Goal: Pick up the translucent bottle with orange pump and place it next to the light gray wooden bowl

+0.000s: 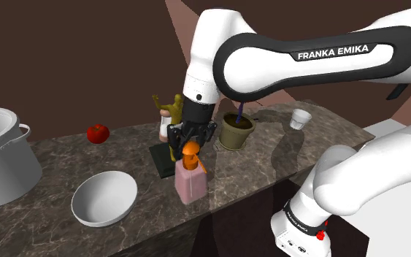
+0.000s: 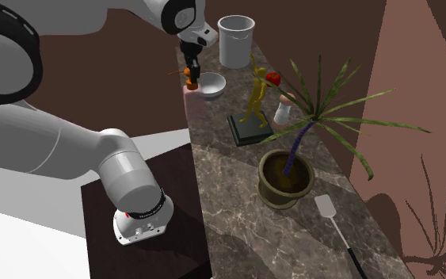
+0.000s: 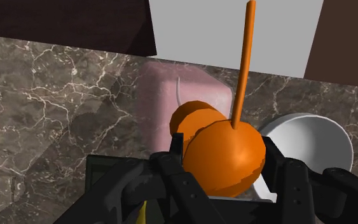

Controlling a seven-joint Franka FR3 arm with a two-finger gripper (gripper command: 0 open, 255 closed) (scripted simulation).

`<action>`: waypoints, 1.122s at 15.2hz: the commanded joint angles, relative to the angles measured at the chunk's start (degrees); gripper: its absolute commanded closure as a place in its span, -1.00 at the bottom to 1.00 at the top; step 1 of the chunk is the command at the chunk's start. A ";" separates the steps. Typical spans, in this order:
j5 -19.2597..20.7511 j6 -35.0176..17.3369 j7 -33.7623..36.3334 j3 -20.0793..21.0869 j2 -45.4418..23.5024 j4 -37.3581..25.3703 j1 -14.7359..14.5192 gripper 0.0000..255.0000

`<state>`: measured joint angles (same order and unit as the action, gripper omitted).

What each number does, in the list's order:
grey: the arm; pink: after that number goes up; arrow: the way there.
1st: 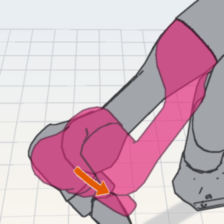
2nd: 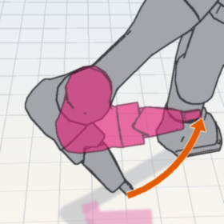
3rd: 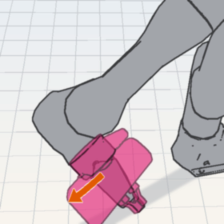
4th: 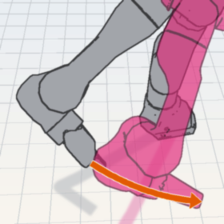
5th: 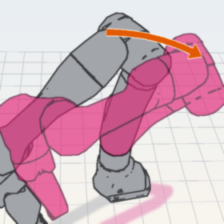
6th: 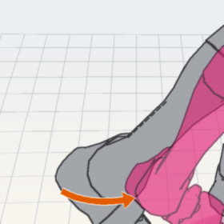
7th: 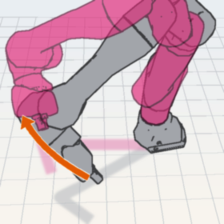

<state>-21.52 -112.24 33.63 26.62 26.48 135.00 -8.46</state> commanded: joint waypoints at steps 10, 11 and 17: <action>-1.11 -9.21 -1.07 1.96 -3.02 6.23 -0.23 1.00; -1.20 -10.07 -1.15 2.15 -3.39 6.73 -0.24 1.00; -1.59 -14.88 -1.57 3.21 -5.73 9.25 -0.25 1.00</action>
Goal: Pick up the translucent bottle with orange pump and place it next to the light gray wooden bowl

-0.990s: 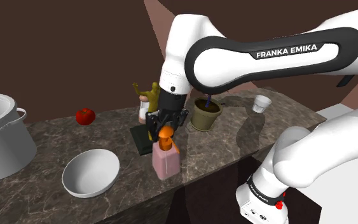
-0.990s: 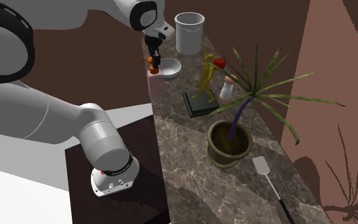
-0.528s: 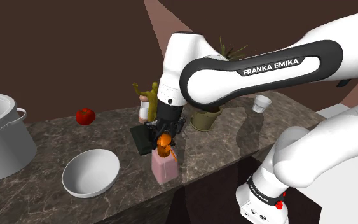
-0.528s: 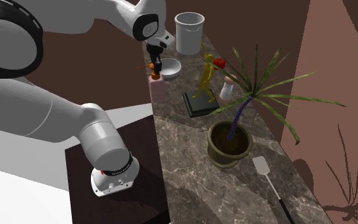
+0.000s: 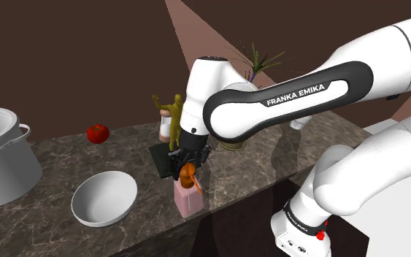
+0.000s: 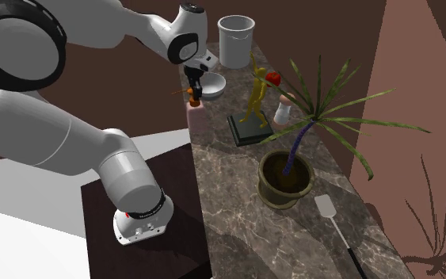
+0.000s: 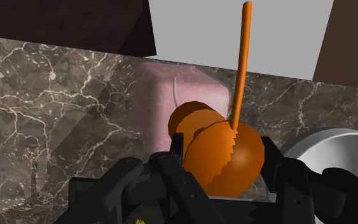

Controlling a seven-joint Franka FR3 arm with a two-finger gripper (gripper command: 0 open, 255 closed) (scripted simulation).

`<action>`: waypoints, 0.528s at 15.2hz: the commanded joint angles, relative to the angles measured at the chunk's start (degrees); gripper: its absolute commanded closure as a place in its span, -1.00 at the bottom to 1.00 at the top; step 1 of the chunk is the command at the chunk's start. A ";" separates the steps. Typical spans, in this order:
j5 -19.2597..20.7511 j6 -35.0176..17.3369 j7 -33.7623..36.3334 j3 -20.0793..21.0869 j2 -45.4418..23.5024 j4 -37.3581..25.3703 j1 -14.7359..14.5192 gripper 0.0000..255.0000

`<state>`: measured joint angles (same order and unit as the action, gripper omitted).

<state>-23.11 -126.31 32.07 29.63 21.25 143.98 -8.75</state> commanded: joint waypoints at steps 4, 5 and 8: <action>0.00 -0.81 -0.01 0.20 -0.50 0.27 0.03 1.00; 0.00 -0.81 -0.01 0.20 -0.50 0.27 0.03 1.00; 0.00 -0.81 -0.01 0.20 -0.50 0.27 0.03 -1.00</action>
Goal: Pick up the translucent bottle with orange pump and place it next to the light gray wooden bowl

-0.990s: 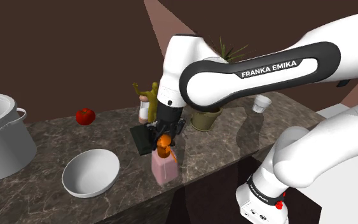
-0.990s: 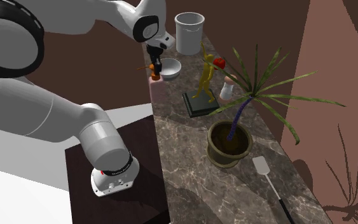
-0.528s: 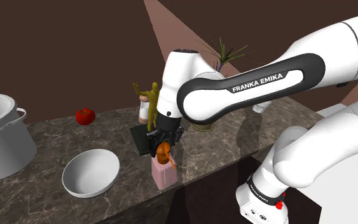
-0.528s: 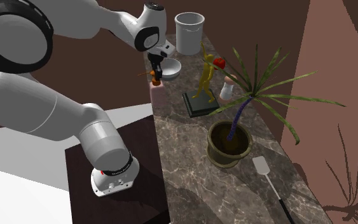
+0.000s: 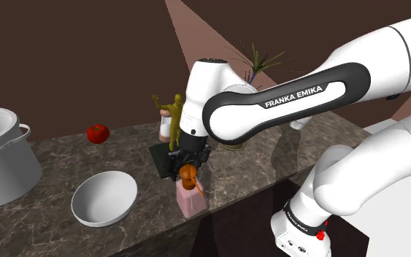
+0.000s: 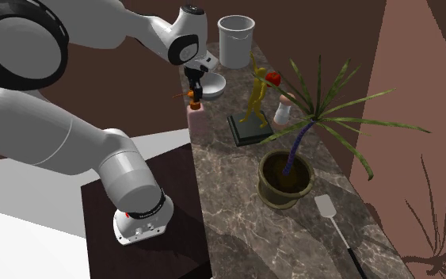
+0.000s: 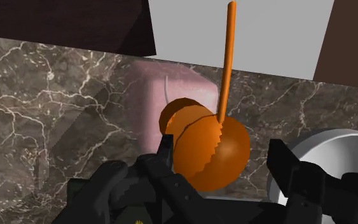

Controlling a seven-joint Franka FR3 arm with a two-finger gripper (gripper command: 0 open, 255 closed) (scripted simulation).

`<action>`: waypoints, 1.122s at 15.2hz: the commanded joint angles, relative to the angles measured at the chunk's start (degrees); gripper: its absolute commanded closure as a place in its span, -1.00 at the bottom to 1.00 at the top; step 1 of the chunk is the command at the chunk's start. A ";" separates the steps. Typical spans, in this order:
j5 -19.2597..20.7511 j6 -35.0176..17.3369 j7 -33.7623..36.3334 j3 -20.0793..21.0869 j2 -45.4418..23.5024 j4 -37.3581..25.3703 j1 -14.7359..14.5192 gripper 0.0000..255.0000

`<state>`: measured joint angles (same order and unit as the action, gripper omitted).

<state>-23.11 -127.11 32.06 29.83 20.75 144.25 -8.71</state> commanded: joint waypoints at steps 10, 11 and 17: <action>0.81 8.34 -0.14 -2.45 4.14 -4.07 0.31 -1.00; 0.81 8.34 -0.14 -2.46 4.16 -4.06 0.30 -1.00; 0.81 8.34 -0.14 -2.46 4.14 -4.07 0.30 -1.00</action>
